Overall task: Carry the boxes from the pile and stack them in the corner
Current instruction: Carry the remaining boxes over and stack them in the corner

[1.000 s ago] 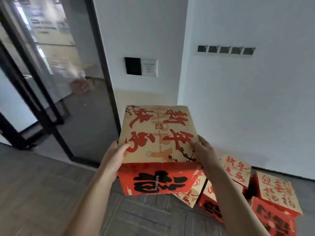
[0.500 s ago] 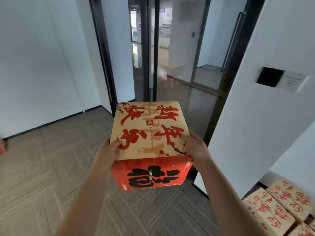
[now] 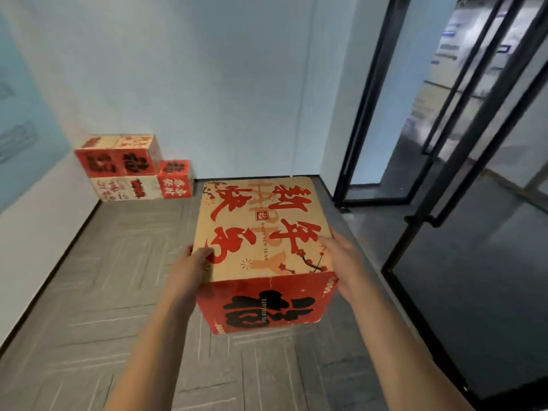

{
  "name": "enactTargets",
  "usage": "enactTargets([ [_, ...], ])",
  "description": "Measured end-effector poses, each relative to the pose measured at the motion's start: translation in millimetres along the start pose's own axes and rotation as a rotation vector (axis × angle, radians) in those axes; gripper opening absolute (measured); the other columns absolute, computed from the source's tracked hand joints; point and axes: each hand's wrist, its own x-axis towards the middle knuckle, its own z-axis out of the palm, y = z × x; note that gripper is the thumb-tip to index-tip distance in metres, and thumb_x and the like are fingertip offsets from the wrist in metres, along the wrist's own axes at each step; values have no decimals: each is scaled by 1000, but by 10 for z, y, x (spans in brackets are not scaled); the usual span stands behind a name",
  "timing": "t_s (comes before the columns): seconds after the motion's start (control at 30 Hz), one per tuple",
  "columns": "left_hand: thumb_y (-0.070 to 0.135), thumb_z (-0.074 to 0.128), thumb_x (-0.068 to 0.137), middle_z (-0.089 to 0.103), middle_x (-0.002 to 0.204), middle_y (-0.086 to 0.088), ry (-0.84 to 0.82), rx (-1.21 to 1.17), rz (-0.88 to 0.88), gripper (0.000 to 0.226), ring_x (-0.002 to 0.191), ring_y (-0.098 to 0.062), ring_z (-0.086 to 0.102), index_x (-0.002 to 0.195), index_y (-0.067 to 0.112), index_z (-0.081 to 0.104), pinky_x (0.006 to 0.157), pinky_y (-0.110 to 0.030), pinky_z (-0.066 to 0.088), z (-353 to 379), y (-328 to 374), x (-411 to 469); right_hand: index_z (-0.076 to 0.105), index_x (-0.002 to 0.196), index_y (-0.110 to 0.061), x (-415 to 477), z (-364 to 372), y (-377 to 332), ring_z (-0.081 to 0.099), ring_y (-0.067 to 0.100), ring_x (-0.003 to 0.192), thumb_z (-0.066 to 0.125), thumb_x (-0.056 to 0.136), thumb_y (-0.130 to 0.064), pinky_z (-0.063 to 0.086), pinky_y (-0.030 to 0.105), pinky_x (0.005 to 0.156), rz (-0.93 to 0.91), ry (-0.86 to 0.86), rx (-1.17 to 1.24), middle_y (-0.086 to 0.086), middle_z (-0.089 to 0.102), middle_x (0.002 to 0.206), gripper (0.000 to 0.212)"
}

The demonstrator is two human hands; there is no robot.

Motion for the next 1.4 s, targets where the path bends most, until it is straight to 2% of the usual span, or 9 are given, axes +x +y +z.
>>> enactTargets([
  [0.17,20,56,98,73,99,-14,131,0,0,14,84,-30,71,110,14,61,71,-42,55,-333,168,709,62,139,-34,924,717,72,80,26,96,58,105,-33,62,57,91,32,-105,-17,3,81,106,34],
  [0.3,18,58,99,76,99,-13,178,10,-7,11,94,-33,73,109,17,63,89,-53,59,-401,452,1332,65,113,-44,1666,1139,4,80,25,91,56,107,-32,65,51,85,58,-163,20,1,82,99,16],
  [0.37,20,59,99,78,100,-12,218,22,-9,16,96,-32,74,114,16,65,92,-55,58,-441,655,1658,65,115,-42,2045,1358,-109,80,25,88,56,107,-32,65,50,83,72,-201,10,1,82,96,15],
  [0.47,16,56,101,79,101,-10,283,-1,31,15,95,-30,75,112,14,66,90,-51,58,-557,922,2120,63,114,-44,2605,1764,-330,80,25,88,57,106,-32,64,53,84,61,-282,6,0,82,95,15],
  [0.73,7,52,101,80,88,-6,401,-90,67,19,75,-19,76,110,9,68,60,-30,56,-1117,1398,3055,59,125,-39,3577,2922,-681,80,25,91,61,105,-27,65,47,76,31,-459,-99,4,80,108,23],
  [0.9,14,56,97,77,102,-13,439,-122,75,23,79,-24,74,119,8,62,65,-35,56,-1783,1630,3917,60,129,-36,4199,3891,-764,80,26,93,58,107,-27,64,49,81,25,-528,-135,4,81,107,24],
  [1.2,18,55,100,74,102,-9,435,-97,106,21,85,-23,70,119,11,60,66,-34,53,-3121,2317,5976,62,123,-37,5394,5972,-1179,80,22,89,57,108,-21,63,42,72,26,-449,-104,1,82,104,23],
  [1.3,23,54,102,76,101,-7,379,-39,137,17,83,-20,69,113,16,66,62,-32,49,-3331,2655,6615,62,131,-34,5791,6396,-1344,80,22,93,57,107,-21,64,46,79,7,-387,-71,1,81,109,28],
  [1.4,34,55,102,79,104,-3,278,-3,132,22,95,-23,73,112,24,72,76,-37,56,-3437,2870,7178,59,132,-37,6176,6696,-1470,79,20,95,58,107,-25,64,48,84,-5,-348,-71,0,79,113,27],
])
